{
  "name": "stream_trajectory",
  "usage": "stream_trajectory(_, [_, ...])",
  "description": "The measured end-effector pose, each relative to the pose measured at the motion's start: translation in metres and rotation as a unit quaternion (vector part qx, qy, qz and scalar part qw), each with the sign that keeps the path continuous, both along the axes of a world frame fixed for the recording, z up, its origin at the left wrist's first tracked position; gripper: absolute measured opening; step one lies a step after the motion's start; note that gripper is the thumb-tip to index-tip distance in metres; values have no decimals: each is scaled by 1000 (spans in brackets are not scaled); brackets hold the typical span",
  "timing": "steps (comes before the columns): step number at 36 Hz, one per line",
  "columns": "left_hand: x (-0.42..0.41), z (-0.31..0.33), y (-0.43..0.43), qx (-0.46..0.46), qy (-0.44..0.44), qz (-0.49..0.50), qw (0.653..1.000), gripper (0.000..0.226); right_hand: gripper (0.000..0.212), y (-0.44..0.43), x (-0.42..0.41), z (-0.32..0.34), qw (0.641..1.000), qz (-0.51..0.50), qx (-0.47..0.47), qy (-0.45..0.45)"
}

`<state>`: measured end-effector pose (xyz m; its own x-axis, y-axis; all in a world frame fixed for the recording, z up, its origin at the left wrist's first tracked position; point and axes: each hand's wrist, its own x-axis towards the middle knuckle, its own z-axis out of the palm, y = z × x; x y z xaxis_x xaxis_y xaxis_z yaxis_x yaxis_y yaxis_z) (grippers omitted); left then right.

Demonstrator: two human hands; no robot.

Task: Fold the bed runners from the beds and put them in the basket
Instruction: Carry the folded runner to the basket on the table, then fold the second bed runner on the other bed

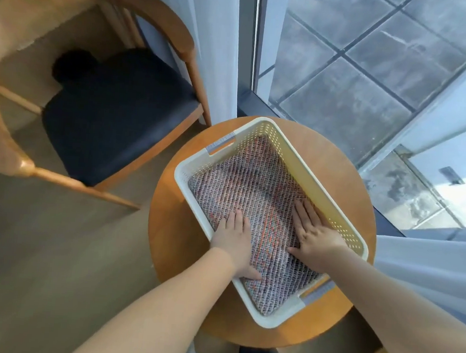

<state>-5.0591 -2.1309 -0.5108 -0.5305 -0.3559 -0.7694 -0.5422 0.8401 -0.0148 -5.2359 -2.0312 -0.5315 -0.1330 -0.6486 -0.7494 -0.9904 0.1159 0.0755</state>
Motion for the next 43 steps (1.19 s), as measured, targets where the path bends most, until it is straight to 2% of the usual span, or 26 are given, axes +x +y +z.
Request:
stream_trajectory(3, [-1,0,9,0,2,-7,1000,136,86,3,2,5,998,25,39,42])
stream_trajectory(5, [-3,2,15,8,6,-11,1000,137,74,-1,5,13,997,31,60,49])
stream_trajectory(9, [-3,7,28,17,-4,-36,999,139,74,-11,10,30,999,27,15,37])
stream_trajectory(12, [-3,6,30,0,-12,-36,999,138,51,-18,9,36,998,21,-45,44])
stream_trajectory(14, [-1,5,28,-13,-18,-32,999,137,39,-23,11,40,999,-13,-21,23])
stream_trajectory(17, [-4,6,30,-32,-24,-22,999,135,39,-24,11,37,999,-45,19,7])
stream_trajectory(19, [-1,28,50,-49,-3,-11,999,135,41,-5,14,59,999,-49,11,10])
stream_trajectory(23, [-3,25,50,-47,24,-10,999,127,35,-3,14,60,999,-51,5,8])
stream_trajectory(28, [4,27,40,-34,76,50,995,100,30,0,17,57,994,-49,-96,1])
stream_trajectory(31, [21,60,29,-62,135,81,986,86,39,-6,24,81,985,-42,-165,-18])
stream_trajectory(37, [92,141,9,-152,202,206,945,79,53,-45,72,158,967,16,-249,-51])
stream_trajectory(43, [195,209,16,-226,206,329,893,76,47,-77,158,228,935,90,-332,-92])
